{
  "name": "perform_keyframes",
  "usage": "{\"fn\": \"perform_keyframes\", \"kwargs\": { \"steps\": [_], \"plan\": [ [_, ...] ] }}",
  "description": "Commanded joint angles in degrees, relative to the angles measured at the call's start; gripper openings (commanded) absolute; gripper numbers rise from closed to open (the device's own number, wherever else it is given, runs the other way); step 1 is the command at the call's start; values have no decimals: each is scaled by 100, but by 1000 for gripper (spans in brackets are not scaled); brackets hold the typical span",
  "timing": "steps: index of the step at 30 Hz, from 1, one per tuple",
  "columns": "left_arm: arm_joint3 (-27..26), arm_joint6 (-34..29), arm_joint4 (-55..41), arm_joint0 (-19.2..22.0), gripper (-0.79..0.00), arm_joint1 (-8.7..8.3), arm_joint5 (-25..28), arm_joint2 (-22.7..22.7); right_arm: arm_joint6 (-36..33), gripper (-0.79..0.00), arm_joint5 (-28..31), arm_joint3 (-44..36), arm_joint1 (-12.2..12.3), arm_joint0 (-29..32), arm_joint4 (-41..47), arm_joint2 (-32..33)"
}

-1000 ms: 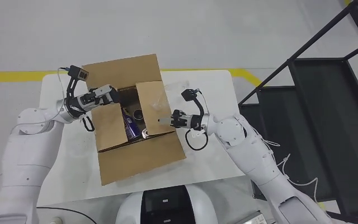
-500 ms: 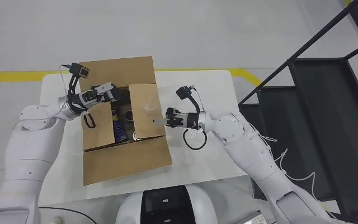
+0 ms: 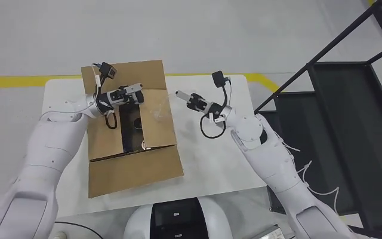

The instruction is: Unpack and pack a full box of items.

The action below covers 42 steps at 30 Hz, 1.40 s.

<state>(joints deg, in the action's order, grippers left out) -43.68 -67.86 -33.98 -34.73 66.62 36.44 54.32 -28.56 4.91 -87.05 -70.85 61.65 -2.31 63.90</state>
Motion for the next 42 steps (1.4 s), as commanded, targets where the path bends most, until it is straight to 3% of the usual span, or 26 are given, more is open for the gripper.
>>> {"fn": "perform_keyframes", "kwargs": {
  "steps": [1,7,14,30,31,32,33,34,42],
  "plan": [
    [153,66,38,71,0,55,64,-103,96,0,-193,91,-39,-79,-25,-146],
    [439,170,108,231,0,165,169,-303,712,0,-1003,475,-203,-382,-19,-528],
    [454,156,69,248,0,178,154,-356,1315,0,-1782,895,-382,-705,289,-709],
    [151,28,-108,74,0,70,27,-297,1695,0,-1981,1657,-689,-1192,462,-1078],
    [132,13,-150,58,0,64,12,-287,1708,-166,-1985,1704,-705,-1213,468,-1091],
    [121,-4,-176,48,0,57,-5,-278,1719,-419,-1986,1752,-721,-1234,475,-1103],
    [103,-13,-190,40,0,50,-14,-270,1733,-505,-1995,1801,-736,-1254,472,-1117],
    [90,-19,-194,32,0,43,-20,-264,1741,-785,-2003,1842,-751,-1277,456,-1134],
    [19,-42,-225,-27,0,-3,-44,-228,1755,-785,-1974,2022,-819,-1329,389,-1123]
  ]
}}
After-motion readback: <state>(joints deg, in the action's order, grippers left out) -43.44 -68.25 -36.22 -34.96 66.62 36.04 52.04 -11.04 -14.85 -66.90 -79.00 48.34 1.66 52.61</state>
